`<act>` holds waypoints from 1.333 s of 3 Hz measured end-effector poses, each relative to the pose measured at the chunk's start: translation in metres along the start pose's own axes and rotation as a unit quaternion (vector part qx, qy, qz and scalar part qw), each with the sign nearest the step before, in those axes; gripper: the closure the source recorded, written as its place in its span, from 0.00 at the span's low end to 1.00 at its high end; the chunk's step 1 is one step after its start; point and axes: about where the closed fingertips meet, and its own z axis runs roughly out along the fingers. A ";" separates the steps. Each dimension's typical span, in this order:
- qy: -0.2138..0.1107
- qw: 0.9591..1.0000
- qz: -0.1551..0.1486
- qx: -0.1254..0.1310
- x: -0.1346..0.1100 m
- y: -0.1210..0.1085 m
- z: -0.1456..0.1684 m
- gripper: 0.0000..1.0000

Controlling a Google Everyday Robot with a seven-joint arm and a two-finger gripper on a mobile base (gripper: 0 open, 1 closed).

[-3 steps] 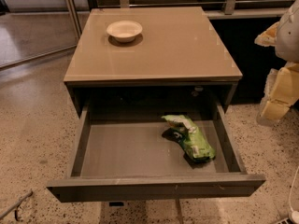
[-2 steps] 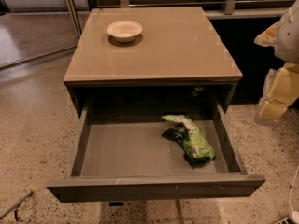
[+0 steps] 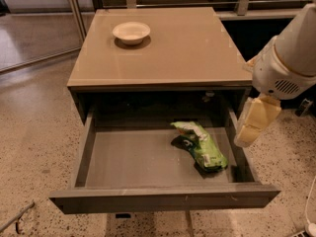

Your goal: Pick green rice chip bag from top drawer and place on counter

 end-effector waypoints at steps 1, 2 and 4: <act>0.008 1.000 0.006 -0.009 -0.002 0.006 0.062 0.00; 0.006 1.000 0.006 -0.006 -0.002 0.006 0.065 0.00; 0.020 0.999 -0.011 0.035 0.010 0.002 0.085 0.00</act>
Offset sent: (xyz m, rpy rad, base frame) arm 0.0114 0.0135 -0.0499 -0.0052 0.0202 -0.0088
